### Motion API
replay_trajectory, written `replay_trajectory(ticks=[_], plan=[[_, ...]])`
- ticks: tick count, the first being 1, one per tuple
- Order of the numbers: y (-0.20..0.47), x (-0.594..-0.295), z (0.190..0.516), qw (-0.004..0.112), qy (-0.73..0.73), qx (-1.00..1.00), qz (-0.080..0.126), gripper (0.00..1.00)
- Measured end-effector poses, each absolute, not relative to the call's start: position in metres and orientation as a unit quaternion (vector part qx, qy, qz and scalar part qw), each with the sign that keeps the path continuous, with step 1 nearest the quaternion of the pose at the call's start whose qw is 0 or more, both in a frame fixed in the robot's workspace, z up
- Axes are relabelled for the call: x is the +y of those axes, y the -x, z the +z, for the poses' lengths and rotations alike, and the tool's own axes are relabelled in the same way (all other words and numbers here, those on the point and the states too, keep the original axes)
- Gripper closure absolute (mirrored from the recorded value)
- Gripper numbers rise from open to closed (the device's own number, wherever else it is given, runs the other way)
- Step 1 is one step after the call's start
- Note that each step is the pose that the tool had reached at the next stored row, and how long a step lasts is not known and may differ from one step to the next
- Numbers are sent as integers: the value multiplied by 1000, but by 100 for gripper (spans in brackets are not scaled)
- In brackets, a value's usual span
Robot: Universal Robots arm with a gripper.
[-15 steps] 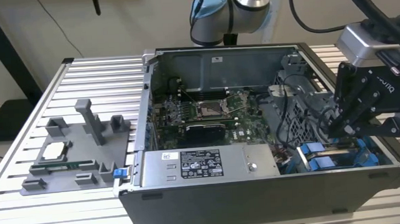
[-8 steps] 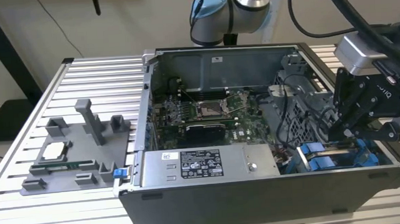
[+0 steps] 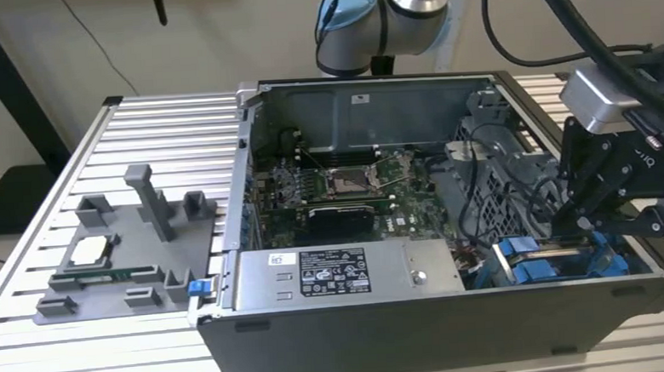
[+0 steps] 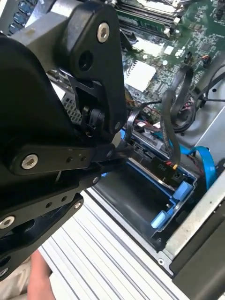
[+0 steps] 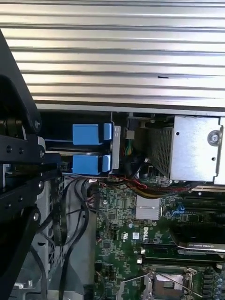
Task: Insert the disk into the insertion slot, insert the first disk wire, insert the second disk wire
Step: 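Insert the second disk wire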
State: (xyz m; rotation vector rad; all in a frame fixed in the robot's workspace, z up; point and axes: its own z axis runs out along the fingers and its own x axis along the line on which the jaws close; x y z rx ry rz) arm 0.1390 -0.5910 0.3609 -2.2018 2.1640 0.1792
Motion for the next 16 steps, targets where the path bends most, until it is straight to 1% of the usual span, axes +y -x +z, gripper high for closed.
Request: replay_trajectory(ticks=[8,16], plan=[[-139,-590,358,27,712,699,58,100],[-140,-582,351,29,712,699,55,100]])
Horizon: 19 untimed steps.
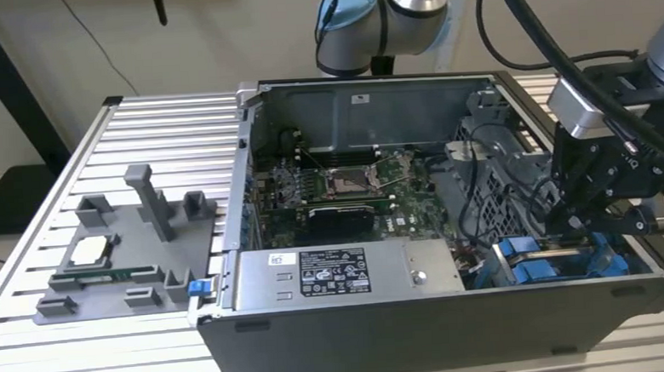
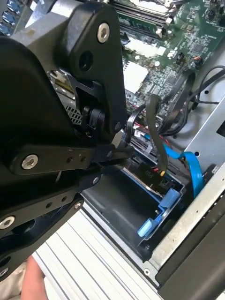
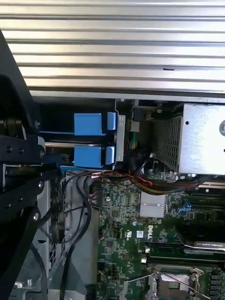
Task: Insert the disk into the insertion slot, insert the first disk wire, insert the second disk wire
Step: 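Insert the second disk wire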
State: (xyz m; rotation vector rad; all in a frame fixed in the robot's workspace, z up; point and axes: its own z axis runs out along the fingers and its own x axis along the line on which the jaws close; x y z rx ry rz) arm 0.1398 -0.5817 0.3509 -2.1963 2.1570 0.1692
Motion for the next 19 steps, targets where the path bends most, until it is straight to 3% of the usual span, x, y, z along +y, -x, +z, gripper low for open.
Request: replay_trajectory(ticks=[19], plan=[[-148,-582,346,30,691,721,53,100]])
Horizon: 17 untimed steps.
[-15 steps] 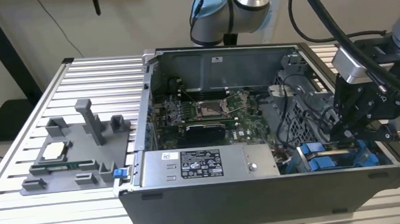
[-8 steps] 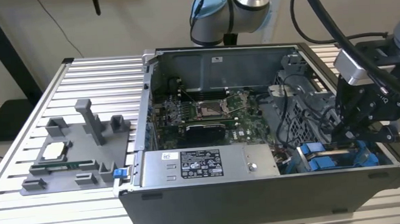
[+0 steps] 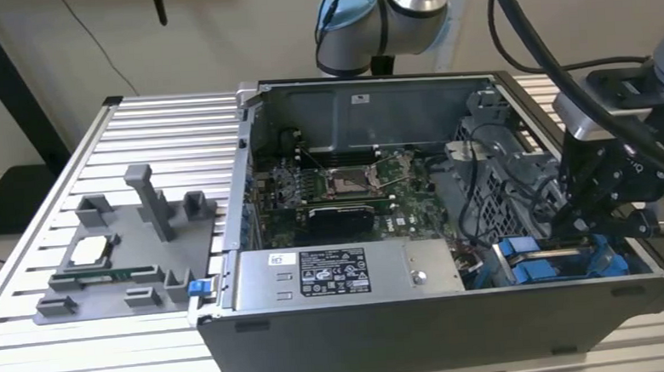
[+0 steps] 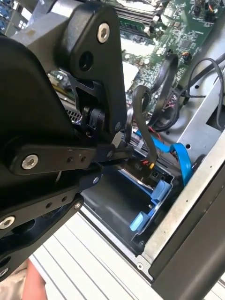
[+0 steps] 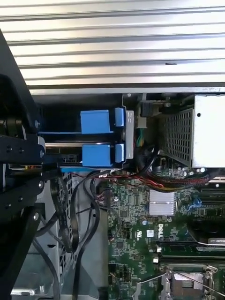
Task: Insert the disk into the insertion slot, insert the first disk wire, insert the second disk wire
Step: 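Insert the second disk wire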
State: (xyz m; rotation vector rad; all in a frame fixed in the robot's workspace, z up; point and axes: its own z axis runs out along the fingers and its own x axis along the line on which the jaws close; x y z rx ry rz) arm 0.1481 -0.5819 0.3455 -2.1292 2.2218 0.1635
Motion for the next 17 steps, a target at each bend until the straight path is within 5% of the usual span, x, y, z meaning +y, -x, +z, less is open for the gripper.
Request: replay_trajectory(ticks=[17], plan=[[-148,-582,342,30,679,731,52,100]])
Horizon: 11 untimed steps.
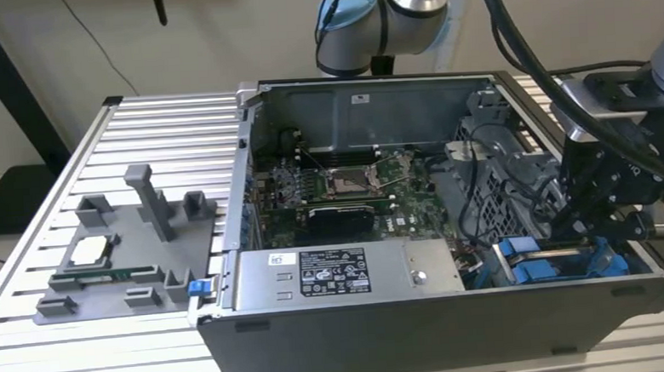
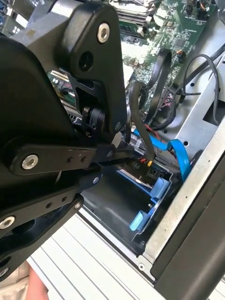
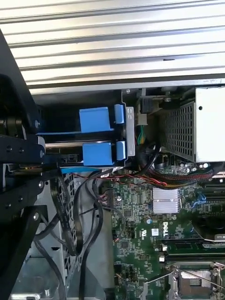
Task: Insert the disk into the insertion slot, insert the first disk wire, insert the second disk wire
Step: 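Insert the second disk wire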
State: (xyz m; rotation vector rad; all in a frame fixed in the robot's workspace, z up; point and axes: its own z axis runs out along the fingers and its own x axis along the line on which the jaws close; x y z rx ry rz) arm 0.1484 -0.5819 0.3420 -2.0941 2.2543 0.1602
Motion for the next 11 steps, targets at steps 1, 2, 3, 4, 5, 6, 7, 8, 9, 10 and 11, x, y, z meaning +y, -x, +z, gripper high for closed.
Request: replay_trajectory(ticks=[1,2,3,4,5,6,7,8,9,10,11], plan=[[-148,-582,342,30,679,731,52,100],[-148,-582,342,30,679,731,52,100],[-148,-582,341,30,679,731,52,100],[-148,-582,341,30,679,731,52,100],[-148,-582,341,30,679,731,52,100],[-148,-582,340,30,679,731,52,100],[-148,-582,340,30,679,731,52,100],[-148,-582,340,30,679,731,52,100],[-148,-582,339,30,679,731,51,100],[-148,-582,338,30,679,731,51,100],[-148,-582,338,31,679,731,51,100]])
